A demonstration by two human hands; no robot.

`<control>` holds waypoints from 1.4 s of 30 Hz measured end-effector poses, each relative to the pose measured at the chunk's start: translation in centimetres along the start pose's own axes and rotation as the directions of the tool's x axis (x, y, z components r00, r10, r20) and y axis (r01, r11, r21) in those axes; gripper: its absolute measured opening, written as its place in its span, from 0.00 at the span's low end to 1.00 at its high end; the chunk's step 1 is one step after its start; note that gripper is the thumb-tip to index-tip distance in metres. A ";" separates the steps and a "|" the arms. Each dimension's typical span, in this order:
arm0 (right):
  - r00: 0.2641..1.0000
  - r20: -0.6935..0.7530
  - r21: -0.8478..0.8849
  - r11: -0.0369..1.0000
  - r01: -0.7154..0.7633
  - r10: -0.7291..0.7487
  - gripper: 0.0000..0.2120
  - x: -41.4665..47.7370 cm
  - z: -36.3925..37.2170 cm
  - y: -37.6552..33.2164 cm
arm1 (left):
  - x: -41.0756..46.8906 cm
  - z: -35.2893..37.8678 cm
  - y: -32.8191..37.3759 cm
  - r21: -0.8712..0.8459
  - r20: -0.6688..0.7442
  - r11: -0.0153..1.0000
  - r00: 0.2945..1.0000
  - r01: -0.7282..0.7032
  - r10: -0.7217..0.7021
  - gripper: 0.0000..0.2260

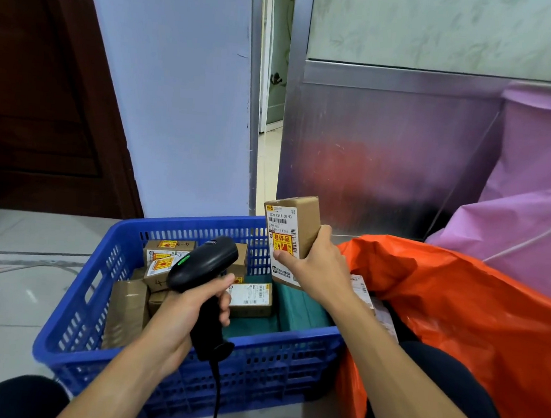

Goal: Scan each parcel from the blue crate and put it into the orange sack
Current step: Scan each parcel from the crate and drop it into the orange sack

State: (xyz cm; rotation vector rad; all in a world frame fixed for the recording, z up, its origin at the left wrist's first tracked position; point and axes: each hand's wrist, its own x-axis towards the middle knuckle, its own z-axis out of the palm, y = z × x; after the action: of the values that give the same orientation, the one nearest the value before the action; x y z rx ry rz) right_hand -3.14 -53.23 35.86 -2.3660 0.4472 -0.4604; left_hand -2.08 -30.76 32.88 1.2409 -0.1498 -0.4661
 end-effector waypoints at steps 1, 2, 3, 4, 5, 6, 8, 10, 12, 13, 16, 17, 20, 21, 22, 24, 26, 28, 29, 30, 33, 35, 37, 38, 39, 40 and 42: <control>1.000 -0.002 0.000 1.000 0.001 -0.001 0.31 0.0 0.0 0.0 | 0.0 0.0 0.0 -0.001 0.001 1.000 1.000 0.002 -0.002 0.14; 1.000 -0.003 -0.003 1.000 0.001 -0.001 0.31 0.0 0.0 0.0 | 0.0 0.0 0.0 -0.002 -0.001 1.000 1.000 0.005 -0.005 0.13; 1.000 -0.004 -0.005 1.000 0.001 -0.001 0.31 0.1 0.0 0.1 | 0.0 0.0 0.0 -0.002 -0.001 1.000 1.000 0.007 -0.007 0.12; 1.000 -0.003 -0.007 1.000 0.000 0.000 0.31 0.1 0.0 0.1 | 0.0 0.0 0.0 -0.002 0.002 1.000 1.000 0.008 -0.008 0.11; 1.000 -0.004 -0.006 1.000 0.001 -0.001 0.31 0.1 0.1 0.1 | 0.0 0.0 0.0 -0.002 0.010 1.000 1.000 0.006 -0.006 0.10; 1.000 -0.004 -0.005 1.000 0.002 -0.002 0.31 0.1 0.1 0.1 | -0.1 0.1 0.0 -0.001 0.016 1.000 1.000 0.006 -0.006 0.10; 1.000 -0.003 0.000 1.000 0.003 -0.003 0.31 0.1 0.1 0.1 | -0.1 0.1 0.1 0.000 0.015 1.000 1.000 0.007 -0.007 0.10; 1.000 -0.005 0.003 1.000 0.000 0.000 0.32 0.2 0.0 0.2 | -0.1 0.1 0.1 -0.001 0.010 1.000 1.000 0.012 -0.012 0.10; 1.000 -0.007 0.001 1.000 -0.001 0.001 0.32 0.2 0.0 0.3 | -0.1 0.2 0.1 -0.001 0.007 1.000 1.000 0.015 -0.015 0.09; 1.000 -0.008 0.002 1.000 -0.001 0.001 0.32 0.2 -0.1 0.4 | -0.1 0.3 0.1 0.000 0.004 1.000 1.000 0.018 -0.018 0.09; 1.000 -0.007 0.005 1.000 -0.002 0.002 0.32 0.2 -0.1 0.5 | -0.2 0.3 0.2 0.001 -0.007 1.000 1.000 0.024 -0.024 0.09; 1.000 -0.006 0.005 1.000 -0.003 0.003 0.32 0.2 -0.1 0.5 | -0.2 0.4 0.2 -0.001 -0.007 1.000 1.000 0.026 -0.026 0.09; 1.000 -0.007 0.000 1.000 -0.006 0.006 0.33 0.3 -0.2 0.6 | -0.3 0.4 0.2 0.001 0.000 1.000 1.000 0.023 -0.023 0.09; 1.000 -0.008 -0.005 1.000 -0.007 0.007 0.33 0.3 -0.2 0.7 | -0.3 0.4 0.1 0.004 0.001 1.000 1.000 0.023 -0.023 0.09; 1.000 -0.008 -0.011 1.000 -0.009 0.008 0.33 0.4 -0.2 0.8 | -0.3 0.4 0.2 0.007 -0.001 1.000 1.000 0.023 -0.023 0.09; 1.000 -0.011 -0.015 1.000 -0.010 0.010 0.32 0.4 -0.3 1.0 | -0.3 0.5 0.2 0.014 -0.007 1.000 1.000 0.022 -0.022 0.09; 1.000 -0.006 -0.020 1.000 -0.012 0.012 0.31 0.3 -0.6 1.3 | -0.3 0.5 0.1 0.021 -0.008 1.000 1.000 0.023 -0.023 0.09; 1.000 -0.004 -0.031 0.999 -0.021 0.020 0.31 0.4 -0.9 1.7 | -0.4 0.4 0.1 0.026 -0.009 0.999 1.000 0.028 -0.028 0.09; 1.000 -0.002 -0.033 0.999 -0.025 0.025 0.31 0.4 -1.1 2.0 | -0.3 0.4 0.1 0.025 -0.006 0.999 1.000 0.029 -0.028 0.09; 1.000 0.001 -0.026 0.999 -0.029 0.029 0.31 0.4 -1.4 2.3 | -0.3 0.4 0.2 0.025 -0.003 0.999 1.000 0.029 -0.029 0.09; 0.998 0.004 0.010 0.998 -0.055 0.055 0.30 0.5 -2.2 3.5 | -0.3 0.7 0.4 0.014 0.007 1.000 1.000 0.027 -0.027 0.08; 0.997 0.009 0.042 0.996 -0.077 0.076 0.29 0.5 -2.9 4.6 | -0.4 1.1 0.5 0.007 0.004 1.000 1.000 0.018 -0.019 0.08; 0.995 0.005 0.087 0.991 -0.102 0.102 0.27 0.5 -3.7 5.7 | -0.4 1.5 0.7 -0.004 -0.006 1.000 1.000 0.008 -0.008 0.08; 0.993 -0.007 0.121 0.986 -0.118 0.119 0.26 0.4 -4.2 6.3 | -0.5 1.8 0.8 -0.006 -0.009 1.000 1.000 0.007 -0.007 0.08; 0.991 -0.024 0.159 0.979 -0.129 0.134 0.25 0.3 -4.7 6.9 | -0.5 2.0 0.9 -0.007 -0.010 1.000 1.000 0.005 -0.005 0.08; 0.987 -0.033 0.201 0.969 -0.145 0.155 0.24 0.1 -5.4 7.6 | -0.5 2.3 0.9 -0.005 -0.007 1.000 1.000 0.004 -0.004 0.08; 0.975 -0.031 0.315 0.928 -0.199 0.219 0.22 -0.1 -6.5 8.8 | -0.4 2.9 1.0 0.001 0.001 1.000 1.000 -0.006 0.006 0.07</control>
State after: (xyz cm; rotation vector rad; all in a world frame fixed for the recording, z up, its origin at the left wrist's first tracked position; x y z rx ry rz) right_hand -7.72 -63.03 34.51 -1.9793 0.6044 -0.4719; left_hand -3.27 -32.91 34.82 1.2407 -0.1548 -0.4618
